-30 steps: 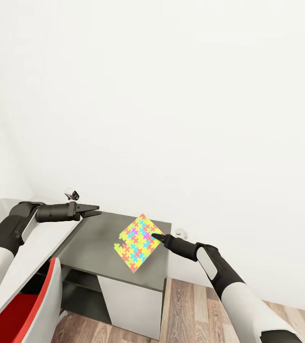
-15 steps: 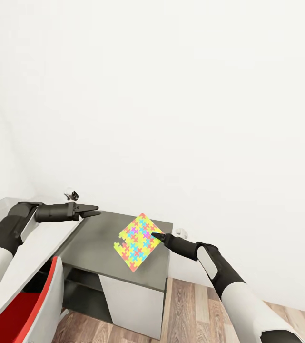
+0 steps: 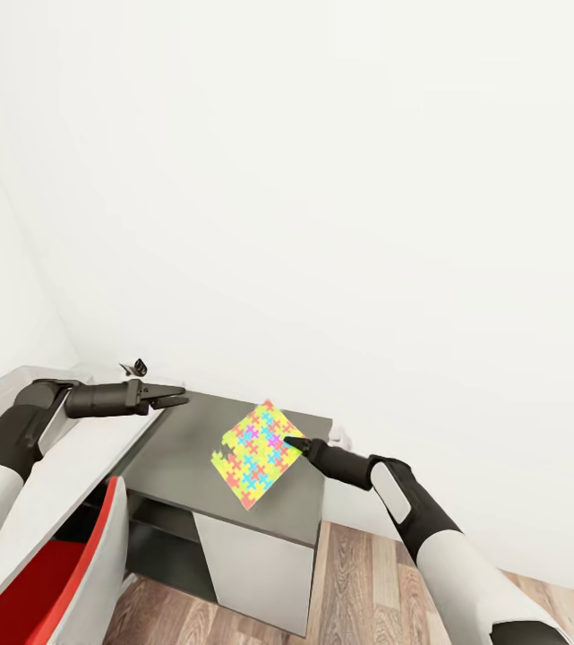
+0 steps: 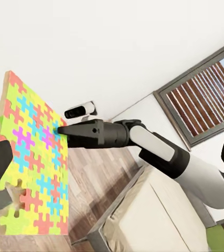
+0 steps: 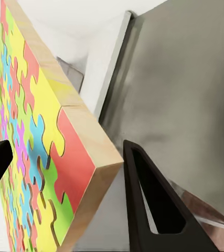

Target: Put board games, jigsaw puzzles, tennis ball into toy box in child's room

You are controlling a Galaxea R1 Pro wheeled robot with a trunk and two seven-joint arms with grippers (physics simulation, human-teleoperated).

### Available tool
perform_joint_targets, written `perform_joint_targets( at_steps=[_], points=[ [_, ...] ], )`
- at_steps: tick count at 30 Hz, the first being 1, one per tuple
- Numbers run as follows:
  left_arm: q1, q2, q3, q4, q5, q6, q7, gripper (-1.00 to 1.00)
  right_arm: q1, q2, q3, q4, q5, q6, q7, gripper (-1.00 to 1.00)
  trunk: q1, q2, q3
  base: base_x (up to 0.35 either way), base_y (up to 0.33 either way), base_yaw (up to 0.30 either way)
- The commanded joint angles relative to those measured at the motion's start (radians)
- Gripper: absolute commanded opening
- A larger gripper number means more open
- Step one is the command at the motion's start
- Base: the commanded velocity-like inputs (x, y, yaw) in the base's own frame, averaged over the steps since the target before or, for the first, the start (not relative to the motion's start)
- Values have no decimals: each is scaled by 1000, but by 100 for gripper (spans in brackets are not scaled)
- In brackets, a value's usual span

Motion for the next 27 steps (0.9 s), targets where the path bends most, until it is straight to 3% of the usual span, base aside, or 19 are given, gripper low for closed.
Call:
perform_joint_targets(
  at_steps=[1, 4, 11, 17, 27],
  points=[
    [-1, 2, -4, 0, 2, 14, -4, 100, -1, -2, -1, -1, -10, 23, -26, -100, 1, -2, -2, 0, 0, 1],
    [-2, 22, -3, 3, 3, 20, -4, 100, -29, 0, -6, -1, -13, 105, -108, -100, 1, -2, -2, 0, 0, 0],
    [-6, 35, -2, 10, 2, 27, -4, 100, -118, 1, -72, -8, -14, 239, -138, -100, 1, -2, -2, 0, 0, 0],
    [-7, 45, -2, 12, 2, 47, 23, 100, -157, 1, -79, -25, -16, 261, -140, -100, 1, -2, -2, 0, 0, 0],
    [-7, 52, -2, 11, 2, 49, 30, 100, -163, -2, -80, -77, -15, 277, -137, -100, 1, -2, -2, 0, 0, 0]
  ],
)
